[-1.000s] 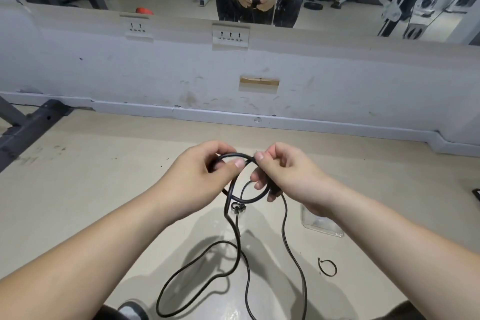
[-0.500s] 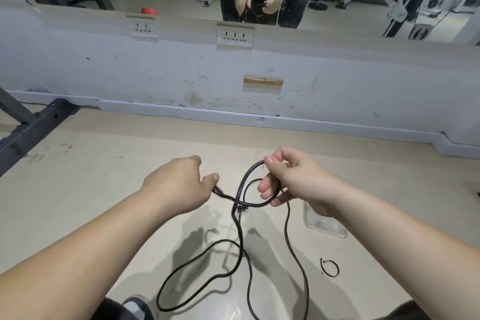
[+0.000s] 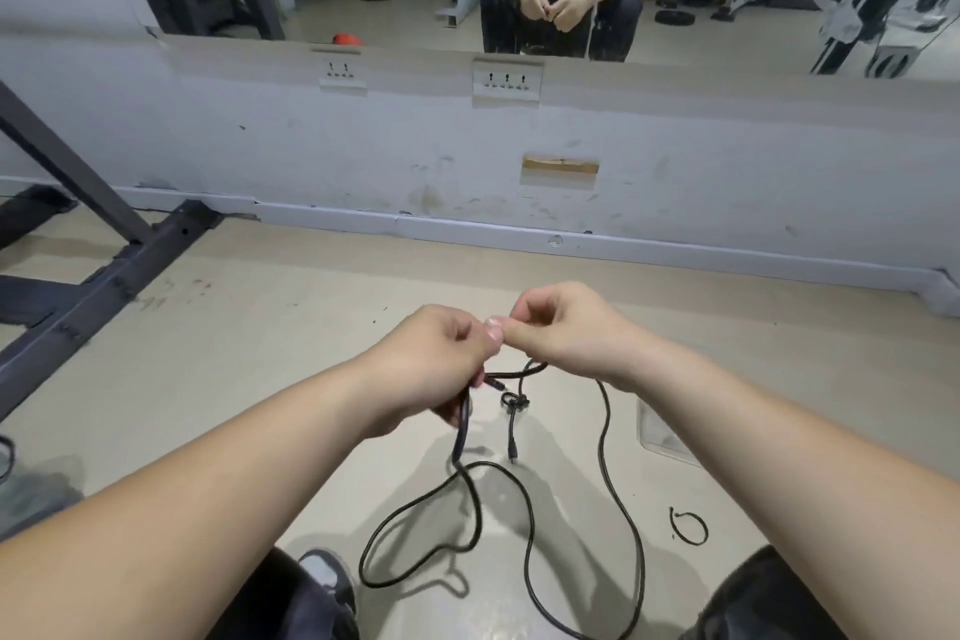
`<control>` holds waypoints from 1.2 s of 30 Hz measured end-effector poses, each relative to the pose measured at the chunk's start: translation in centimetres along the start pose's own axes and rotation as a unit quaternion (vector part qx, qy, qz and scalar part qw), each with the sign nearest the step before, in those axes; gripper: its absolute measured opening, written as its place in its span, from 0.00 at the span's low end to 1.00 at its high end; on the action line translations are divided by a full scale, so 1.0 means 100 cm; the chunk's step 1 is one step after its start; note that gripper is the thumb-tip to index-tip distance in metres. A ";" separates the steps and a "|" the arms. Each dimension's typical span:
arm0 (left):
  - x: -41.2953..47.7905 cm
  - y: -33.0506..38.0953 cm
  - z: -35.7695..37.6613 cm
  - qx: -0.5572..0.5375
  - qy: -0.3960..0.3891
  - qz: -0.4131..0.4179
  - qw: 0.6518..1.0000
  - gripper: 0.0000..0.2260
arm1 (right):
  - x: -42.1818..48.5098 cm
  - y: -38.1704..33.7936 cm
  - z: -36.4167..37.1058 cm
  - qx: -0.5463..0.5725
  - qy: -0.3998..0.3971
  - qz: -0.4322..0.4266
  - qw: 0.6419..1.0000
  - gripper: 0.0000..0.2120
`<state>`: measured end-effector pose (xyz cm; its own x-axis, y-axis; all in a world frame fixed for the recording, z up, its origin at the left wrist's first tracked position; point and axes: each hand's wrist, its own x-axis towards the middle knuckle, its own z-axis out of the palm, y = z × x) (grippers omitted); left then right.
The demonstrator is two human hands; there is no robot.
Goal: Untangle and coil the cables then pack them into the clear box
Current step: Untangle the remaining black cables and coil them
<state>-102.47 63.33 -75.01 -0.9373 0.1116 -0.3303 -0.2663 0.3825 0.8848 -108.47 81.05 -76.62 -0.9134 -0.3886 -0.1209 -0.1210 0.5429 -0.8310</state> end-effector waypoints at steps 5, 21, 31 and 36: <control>-0.017 -0.004 -0.004 0.018 0.000 0.000 1.000 0.15 | -0.007 -0.013 0.016 0.005 -0.059 -0.036 0.998 0.06; 0.068 -0.078 0.002 0.146 0.090 -0.160 0.972 0.13 | -0.020 0.034 0.035 -0.098 -0.127 0.127 0.979 0.18; 0.140 -0.183 0.025 0.289 0.068 -0.208 0.932 0.06 | 0.066 0.115 0.081 -0.090 -0.173 0.256 0.947 0.21; 0.164 -0.218 0.044 0.385 0.030 -0.181 0.905 0.11 | 0.103 0.154 0.106 -0.094 -0.208 0.265 0.937 0.15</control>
<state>-111.10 60.82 -101.16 -0.8365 -0.1899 -0.5139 -0.3447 0.9116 0.2241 -115.66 77.52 -96.36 -0.6388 -0.2635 -0.7228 0.2045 0.8475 -0.4897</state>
